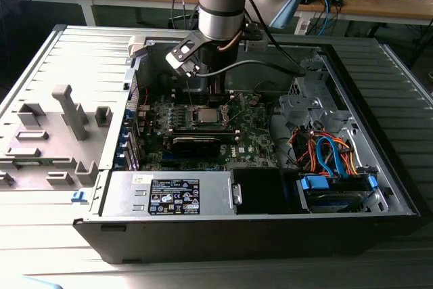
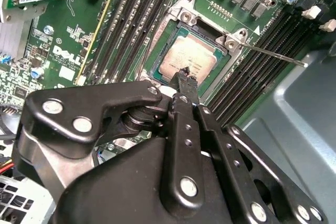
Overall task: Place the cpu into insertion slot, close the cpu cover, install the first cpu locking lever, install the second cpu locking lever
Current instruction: 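Close the cpu cover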
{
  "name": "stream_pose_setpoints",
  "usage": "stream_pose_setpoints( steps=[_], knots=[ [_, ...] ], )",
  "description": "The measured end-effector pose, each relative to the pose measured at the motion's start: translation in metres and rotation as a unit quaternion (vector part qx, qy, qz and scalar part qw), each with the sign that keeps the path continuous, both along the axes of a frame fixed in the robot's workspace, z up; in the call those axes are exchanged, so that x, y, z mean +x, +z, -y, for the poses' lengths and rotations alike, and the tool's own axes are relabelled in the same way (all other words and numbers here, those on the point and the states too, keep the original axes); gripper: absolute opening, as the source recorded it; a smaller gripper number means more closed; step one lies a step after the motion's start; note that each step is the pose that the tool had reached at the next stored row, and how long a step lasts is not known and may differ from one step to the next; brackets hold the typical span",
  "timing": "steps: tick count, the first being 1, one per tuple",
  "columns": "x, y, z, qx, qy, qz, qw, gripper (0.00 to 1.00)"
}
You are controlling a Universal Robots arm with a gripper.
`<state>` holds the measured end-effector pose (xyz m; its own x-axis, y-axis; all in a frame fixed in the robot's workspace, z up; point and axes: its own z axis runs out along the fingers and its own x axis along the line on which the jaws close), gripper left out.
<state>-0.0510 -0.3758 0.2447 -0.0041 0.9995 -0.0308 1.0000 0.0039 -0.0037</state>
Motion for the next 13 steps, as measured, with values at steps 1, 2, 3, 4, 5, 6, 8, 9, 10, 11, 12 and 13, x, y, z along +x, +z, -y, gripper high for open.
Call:
stream_pose_setpoints(
  steps=[1,2,3,4,5,6,8,9,10,11,12,13],
  knots=[
    [0.0017,0.0000,0.0000,-0.0009,-0.001,0.0000,1.00000,0.11],
    [0.0036,0.0000,0.0000,-0.0016,-0.002,0.0000,1.00000,0.11],
    [0.0061,0.0000,0.0000,-0.0023,-0.002,-0.0001,1.00000,0.11],
    [0.0087,0.0000,0.0000,-0.0028,-0.002,-0.0002,0.99999,0.11],
    [0.0120,0.0000,0.0000,-0.0033,-0.003,-0.0002,0.99999,0.11],
    [0.0149,0.0000,0.0000,-0.0035,-0.003,-0.0004,0.99999,0.11],
    [0.0198,0.0004,0.0001,-0.0036,-0.003,-0.0006,0.99999,0.11],
    [0.0219,0.0011,0.0000,-0.0036,-0.003,-0.0007,0.99999,0.11],
    [0.0240,0.0039,0.0000,-0.0030,-0.003,-0.0009,0.99999,0.11],
    [0.0260,0.0091,0.0000,-0.0017,-0.003,-0.0012,0.99999,0.11],
    [0.0280,0.0144,0.0000,-0.0010,-0.003,-0.0016,0.99999,0.11],
    [0.0291,0.0173,0.0000,-0.0005,-0.003,-0.0019,0.99999,0.11]
  ],
)
